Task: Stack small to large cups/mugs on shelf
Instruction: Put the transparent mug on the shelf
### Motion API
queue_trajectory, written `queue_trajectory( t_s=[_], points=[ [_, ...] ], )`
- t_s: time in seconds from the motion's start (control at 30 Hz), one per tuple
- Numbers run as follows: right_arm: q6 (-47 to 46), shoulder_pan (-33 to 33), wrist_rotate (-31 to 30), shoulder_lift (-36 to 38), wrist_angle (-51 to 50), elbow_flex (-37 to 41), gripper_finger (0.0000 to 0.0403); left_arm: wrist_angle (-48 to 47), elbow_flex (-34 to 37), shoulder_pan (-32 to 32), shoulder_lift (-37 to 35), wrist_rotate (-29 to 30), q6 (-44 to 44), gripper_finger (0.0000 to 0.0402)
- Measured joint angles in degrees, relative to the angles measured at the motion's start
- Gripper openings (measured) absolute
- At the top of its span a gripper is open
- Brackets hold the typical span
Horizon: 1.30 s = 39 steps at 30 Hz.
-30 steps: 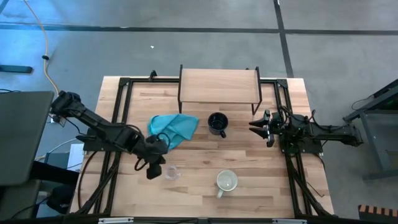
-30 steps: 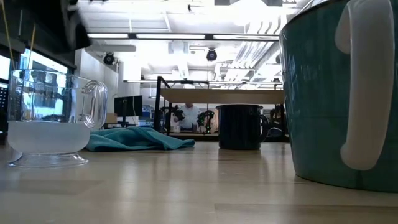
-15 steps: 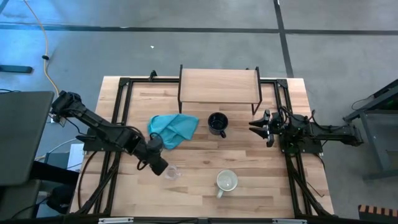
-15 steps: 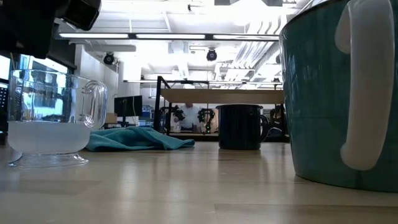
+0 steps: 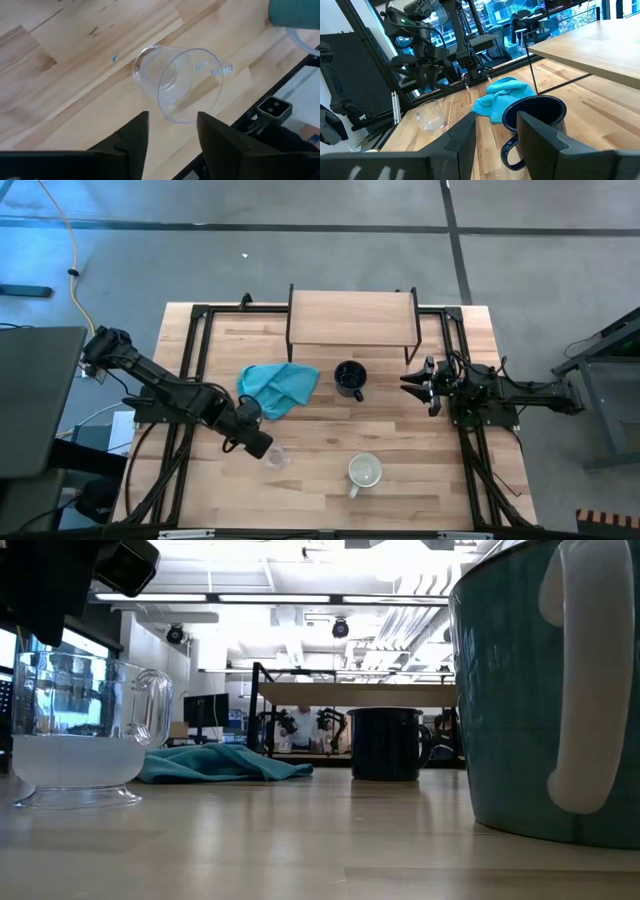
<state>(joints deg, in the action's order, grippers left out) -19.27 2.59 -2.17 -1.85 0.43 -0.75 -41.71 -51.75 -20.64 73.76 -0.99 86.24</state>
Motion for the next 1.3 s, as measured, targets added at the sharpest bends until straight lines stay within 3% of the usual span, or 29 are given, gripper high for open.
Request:
queue_trajectory(
  t_s=[0.5, 1.3],
  points=[
    [-0.22, 0.00, -0.21, -0.44, 0.11, 0.00, 0.0134, 1.80, 0.02, 0.00, 4.04, -0.44, -1.99, 0.0123],
    [0.04, 0.00, -0.37, -0.44, 0.11, 0.00, 0.0134, 2.16, 0.07, 0.00, 6.56, -2.88, -2.40, 0.0124]
  ],
)
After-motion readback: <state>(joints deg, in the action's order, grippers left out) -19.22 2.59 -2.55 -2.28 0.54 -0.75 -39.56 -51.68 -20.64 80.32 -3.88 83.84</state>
